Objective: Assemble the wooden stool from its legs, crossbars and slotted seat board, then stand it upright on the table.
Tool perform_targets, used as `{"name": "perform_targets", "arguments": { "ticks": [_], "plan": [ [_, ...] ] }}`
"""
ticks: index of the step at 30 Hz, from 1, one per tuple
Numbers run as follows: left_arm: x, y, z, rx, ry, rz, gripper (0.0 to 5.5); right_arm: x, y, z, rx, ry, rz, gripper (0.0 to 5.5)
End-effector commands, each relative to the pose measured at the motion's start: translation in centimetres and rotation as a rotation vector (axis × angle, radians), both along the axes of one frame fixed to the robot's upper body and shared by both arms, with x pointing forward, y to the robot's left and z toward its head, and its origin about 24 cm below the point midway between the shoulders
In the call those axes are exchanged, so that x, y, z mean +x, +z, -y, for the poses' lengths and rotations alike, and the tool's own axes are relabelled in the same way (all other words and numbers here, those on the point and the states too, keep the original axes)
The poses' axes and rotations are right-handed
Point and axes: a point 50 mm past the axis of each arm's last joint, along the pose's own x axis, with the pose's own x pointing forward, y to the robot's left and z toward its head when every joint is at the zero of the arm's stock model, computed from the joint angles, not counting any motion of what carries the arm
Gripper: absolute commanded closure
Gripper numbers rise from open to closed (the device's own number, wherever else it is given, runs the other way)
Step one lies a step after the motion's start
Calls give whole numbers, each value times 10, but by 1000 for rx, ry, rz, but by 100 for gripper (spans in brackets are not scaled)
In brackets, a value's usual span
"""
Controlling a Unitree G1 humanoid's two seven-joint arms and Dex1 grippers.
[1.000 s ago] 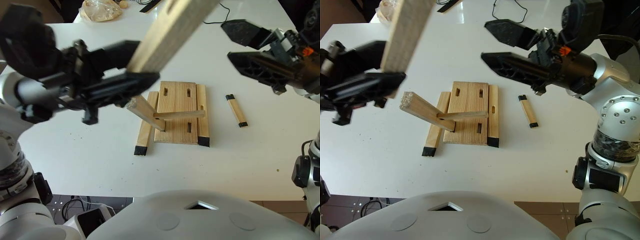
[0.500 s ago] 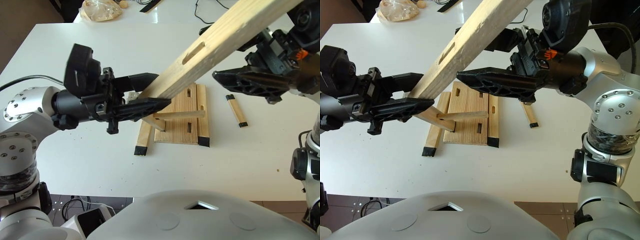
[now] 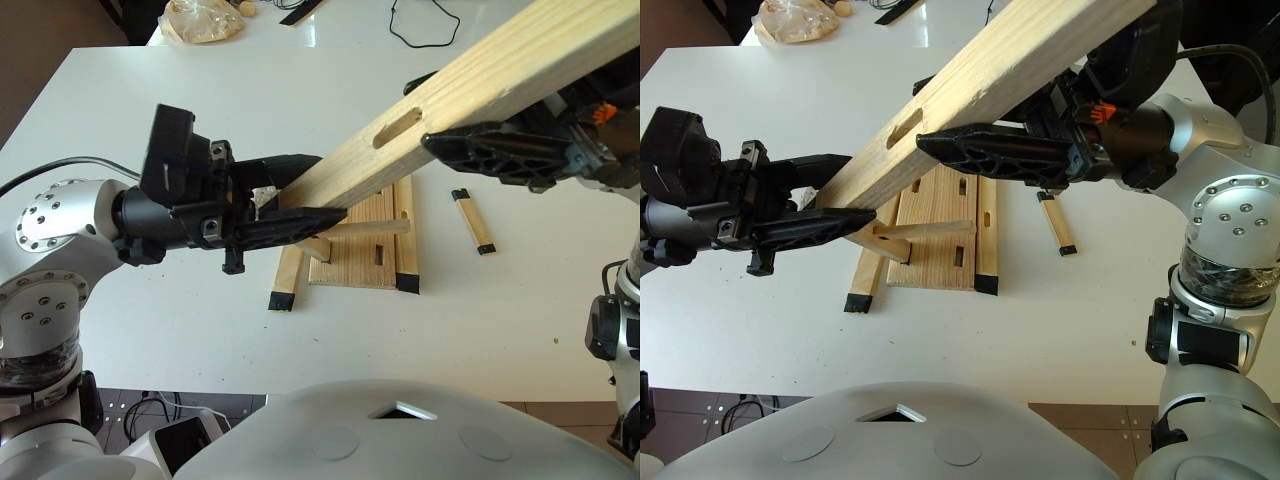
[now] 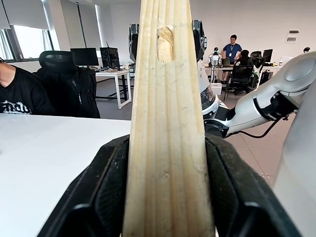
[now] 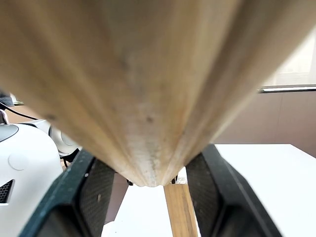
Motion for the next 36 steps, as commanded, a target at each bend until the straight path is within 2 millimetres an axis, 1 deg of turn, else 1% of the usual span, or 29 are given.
{"name": "perform_targets", "arguments": {
  "ticks": [1, 3, 4, 7, 9, 12, 14, 17, 20, 22, 24, 25, 27, 29, 30, 32, 33, 34, 36],
  "plan": [
    [5, 2, -1, -2, 31, -52, 346, -6, -5, -5, -62, 25, 33, 347],
    [8, 5, -3, -26, 41, -62, 346, -7, -5, -5, -61, 28, 36, 347],
    [10, 7, -3, -39, 43, -64, 318, -6, -5, -5, -59, 28, 37, 347],
    [11, 15, -4, -99, 35, -72, 267, -5, -2, -5, -32, 22, 39, 348],
    [12, 20, -5, -128, 37, -74, 234, -3, 4, -3, 4, 13, 41, 348],
    [17, 24, -5, -141, 75, -66, 184, 4, 23, 10, 123, -19, 5, 348],
    [18, 33, -7, -185, 91, -59, 152, 7, 30, 22, 140, -60, -2, 348],
    [21, 46, -12, -238, 131, -39, 150, 9, 32, 38, 97, -144, 13, 348],
    [26, 47, -22, -216, 214, -21, 150, 13, 29, 51, 24, -231, 44, 348],
    [28, 44, -32, -172, 284, -2, 150, 19, 23, 61, -67, -317, 75, 348],
    [30, 35, -49, -87, 364, 15, 150, 22, 9, 70, -203, -389, 128, 348],
    [31, 25, -61, -15, 412, 13, 150, 21, 2, 74, -259, -399, 143, 348],
    [31, -4, -84, 169, 481, -9, 150, 21, -10, 79, -331, -409, 160, 348],
    [27, -29, -99, 302, 487, -50, 150, 21, -21, 81, -396, -418, 187, 348],
    [25, -41, -103, 353, 480, -73, 150, 21, -27, 82, -428, -413, 195, 348],
    [21, -67, -104, 454, 447, -94, 150, 17, -40, 80, -464, -378, 190, 348],
    [20, -77, -100, 484, 435, -101, 150, 15, -46, 77, -471, -357, 181, 348],
    [18, -85, -95, 507, 412, -99, 150, 15, -54, 74, -483, -345, 176, 348],
    [13, -96, -83, 517, 365, -101, 150, 13, -71, 67, -532, -310, 175, 348]
  ]
}}
